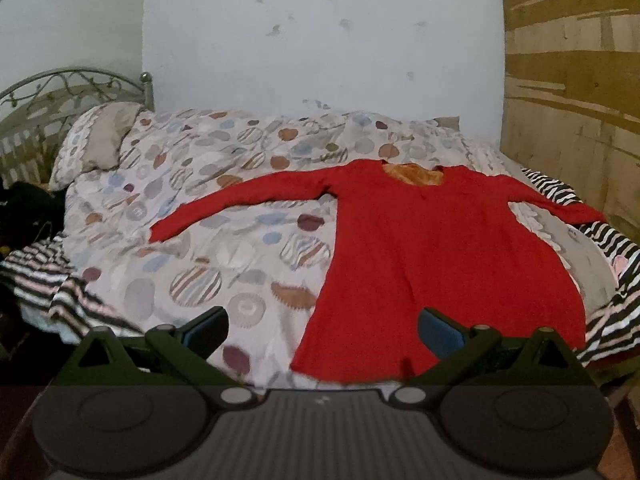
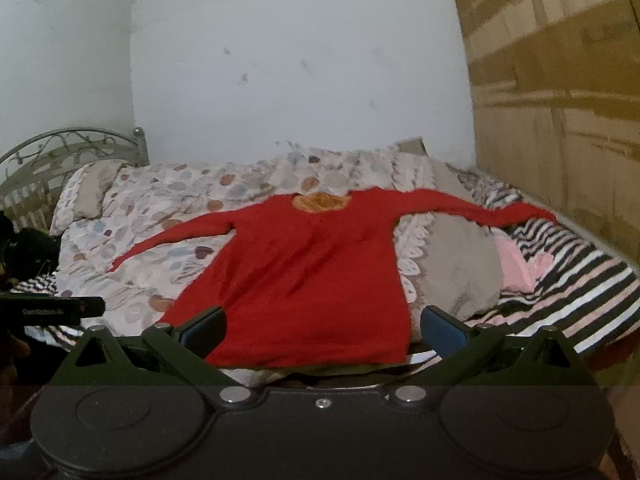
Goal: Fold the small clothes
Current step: 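Reach the right gripper to the sweater's sleeve cuff and grasp it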
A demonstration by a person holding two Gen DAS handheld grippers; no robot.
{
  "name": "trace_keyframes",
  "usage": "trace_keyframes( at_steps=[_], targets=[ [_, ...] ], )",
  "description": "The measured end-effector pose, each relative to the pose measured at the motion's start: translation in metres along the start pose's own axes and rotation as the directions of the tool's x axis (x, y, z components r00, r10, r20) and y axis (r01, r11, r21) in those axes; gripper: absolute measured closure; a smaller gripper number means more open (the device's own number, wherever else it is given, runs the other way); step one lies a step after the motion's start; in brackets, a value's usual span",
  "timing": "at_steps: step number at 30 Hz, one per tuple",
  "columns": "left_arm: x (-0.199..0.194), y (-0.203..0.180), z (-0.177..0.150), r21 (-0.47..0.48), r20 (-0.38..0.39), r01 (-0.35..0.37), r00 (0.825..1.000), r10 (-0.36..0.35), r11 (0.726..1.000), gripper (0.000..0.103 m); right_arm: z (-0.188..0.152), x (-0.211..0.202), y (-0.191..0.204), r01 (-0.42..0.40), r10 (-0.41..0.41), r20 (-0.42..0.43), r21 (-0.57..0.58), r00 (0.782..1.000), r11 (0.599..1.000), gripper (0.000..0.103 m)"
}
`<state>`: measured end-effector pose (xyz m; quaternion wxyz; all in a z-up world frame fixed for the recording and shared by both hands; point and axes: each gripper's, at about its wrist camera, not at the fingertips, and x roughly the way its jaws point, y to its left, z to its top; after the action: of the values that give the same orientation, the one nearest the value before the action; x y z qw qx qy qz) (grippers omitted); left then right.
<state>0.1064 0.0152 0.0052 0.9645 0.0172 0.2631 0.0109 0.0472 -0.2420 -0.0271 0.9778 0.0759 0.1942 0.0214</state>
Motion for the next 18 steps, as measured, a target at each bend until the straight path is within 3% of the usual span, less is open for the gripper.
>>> trace_keyframes(
  at_steps=[11,18],
  targets=[
    [0.097,-0.019,0.064,0.051,-0.058,0.053,0.997,-0.050,0.997,0.000,0.049,0.078,-0.067,0.112,-0.105,-0.047,0.177,0.993,0.978,0.000],
    [0.162,-0.039,0.083,0.058,-0.092,0.085,0.993,-0.080,0.995,0.000,0.071,0.142,-0.113,0.194,-0.187,-0.052,0.237,0.981,0.952,0.000]
  ],
)
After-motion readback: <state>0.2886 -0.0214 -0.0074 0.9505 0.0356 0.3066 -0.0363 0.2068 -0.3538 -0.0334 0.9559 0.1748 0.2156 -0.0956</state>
